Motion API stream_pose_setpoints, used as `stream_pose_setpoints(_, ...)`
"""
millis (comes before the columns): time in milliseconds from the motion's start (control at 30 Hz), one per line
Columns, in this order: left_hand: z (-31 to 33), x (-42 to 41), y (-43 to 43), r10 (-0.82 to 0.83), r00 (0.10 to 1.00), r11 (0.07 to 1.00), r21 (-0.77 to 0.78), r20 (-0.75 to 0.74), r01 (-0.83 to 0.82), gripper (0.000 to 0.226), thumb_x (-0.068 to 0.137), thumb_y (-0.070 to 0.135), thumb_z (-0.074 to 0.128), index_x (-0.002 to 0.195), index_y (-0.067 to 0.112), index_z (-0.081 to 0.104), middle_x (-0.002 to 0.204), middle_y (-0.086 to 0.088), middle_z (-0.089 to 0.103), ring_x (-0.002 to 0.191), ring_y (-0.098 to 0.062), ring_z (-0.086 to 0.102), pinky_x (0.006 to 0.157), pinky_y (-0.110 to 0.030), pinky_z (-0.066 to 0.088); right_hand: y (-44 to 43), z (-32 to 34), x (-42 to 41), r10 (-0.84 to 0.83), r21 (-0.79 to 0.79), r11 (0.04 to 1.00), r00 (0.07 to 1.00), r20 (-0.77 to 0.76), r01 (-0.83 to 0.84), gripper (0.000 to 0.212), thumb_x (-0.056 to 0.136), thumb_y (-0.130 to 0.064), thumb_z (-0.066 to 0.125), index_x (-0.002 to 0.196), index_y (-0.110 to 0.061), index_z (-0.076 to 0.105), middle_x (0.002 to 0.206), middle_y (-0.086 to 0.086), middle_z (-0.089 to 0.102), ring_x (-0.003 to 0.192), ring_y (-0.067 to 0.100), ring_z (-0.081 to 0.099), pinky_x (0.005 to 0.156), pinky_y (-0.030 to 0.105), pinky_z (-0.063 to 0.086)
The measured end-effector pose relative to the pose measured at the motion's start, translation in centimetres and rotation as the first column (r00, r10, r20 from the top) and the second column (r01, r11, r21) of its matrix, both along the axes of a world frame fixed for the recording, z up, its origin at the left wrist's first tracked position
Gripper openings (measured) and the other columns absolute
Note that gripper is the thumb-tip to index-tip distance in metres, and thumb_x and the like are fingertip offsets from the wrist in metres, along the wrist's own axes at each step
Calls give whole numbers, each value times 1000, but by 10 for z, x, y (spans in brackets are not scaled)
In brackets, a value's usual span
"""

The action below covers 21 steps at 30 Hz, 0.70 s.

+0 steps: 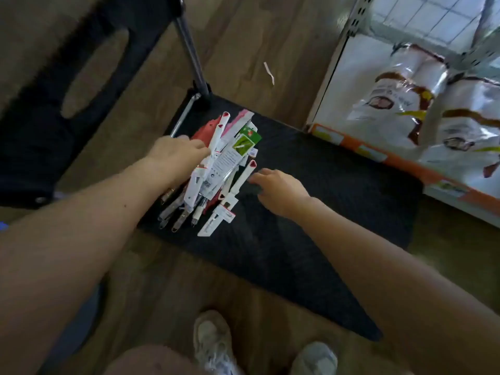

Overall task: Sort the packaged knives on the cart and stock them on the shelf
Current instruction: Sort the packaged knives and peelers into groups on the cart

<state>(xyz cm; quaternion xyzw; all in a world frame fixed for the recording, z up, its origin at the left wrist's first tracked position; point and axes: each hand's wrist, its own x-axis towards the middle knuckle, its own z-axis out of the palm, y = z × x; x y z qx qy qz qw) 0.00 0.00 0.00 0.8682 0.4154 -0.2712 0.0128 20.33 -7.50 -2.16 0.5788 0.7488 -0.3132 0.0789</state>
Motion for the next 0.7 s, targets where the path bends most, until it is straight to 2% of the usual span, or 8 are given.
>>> stream_pose_setpoints(133, -55, -1, 27, -150, 986, 980, 119, -74, 158, 77, 89, 7, 52, 146, 34, 8, 156, 9, 16, 130, -18, 39, 84, -29, 48, 17, -67, -8, 163, 132, 976, 984, 78, -172, 50, 94, -17, 48, 141, -26, 36, 147, -5, 39, 132, 20, 36, 98, 36, 44)
stream_pose_setpoints(200, -71, 2, 38, -208, 971, 964, 146, -122, 224, 77, 92, 9, 48, 146, 35, 0, 158, 8, 5, 135, -18, 32, 86, -28, 43, 27, -87, -9, 260, 185, 941, 956, 135, -282, 50, 94, -24, 49, 142, -27, 35, 149, -8, 35, 137, 18, 30, 103, 34, 38)
stream_pose_setpoints(267, -87, 3, 46, -220, 966, 956, 167, -139, 242, 72, 95, 9, 43, 146, 37, 0, 158, 9, 2, 136, -18, 30, 86, -28, 42, 35, -104, -10, 316, 218, 908, 927, 202, -357, 50, 94, -28, 50, 142, -29, 34, 150, -10, 33, 139, 16, 25, 105, 33, 33)
stream_pose_setpoints(367, -111, 0, 51, -237, 967, 947, 198, -97, 252, 63, 97, 11, 37, 145, 41, 9, 156, 11, 12, 132, -17, 37, 81, -27, 42, 41, -125, -13, 323, 303, 868, 910, 260, -394, 42, 94, -24, 50, 135, -26, 43, 142, -9, 42, 134, 15, 32, 101, 30, 33)
stream_pose_setpoints(467, -114, -4, 52, -270, 962, 926, 264, -32, 269, 55, 96, 14, 40, 142, 39, 24, 152, 11, 28, 129, -18, 40, 83, -30, 45, 38, -131, -15, 305, 388, 834, 914, 266, -392, 28, 93, -21, 47, 120, -23, 54, 128, -7, 51, 125, 16, 39, 92, 28, 35)
stream_pose_setpoints(600, -109, -9, 51, -382, 917, 854, 336, -116, 398, 51, 94, 16, 48, 138, 36, 34, 143, 12, 42, 127, -19, 42, 84, -31, 44, 21, -122, -1, 292, 361, 847, 908, 300, -391, 26, 95, -23, 44, 118, -24, 57, 121, -7, 56, 117, 17, 42, 85, 27, 35)
stream_pose_setpoints(700, -106, -17, 44, -445, 894, 821, 371, -59, 433, 33, 86, 13, 59, 115, 28, 61, 117, 9, 65, 113, -23, 55, 74, -33, 44, 7, -117, 11, 266, 336, 863, 905, 333, -378, 28, 95, -24, 44, 120, -25, 57, 122, -8, 57, 115, 17, 44, 82, 27, 38)
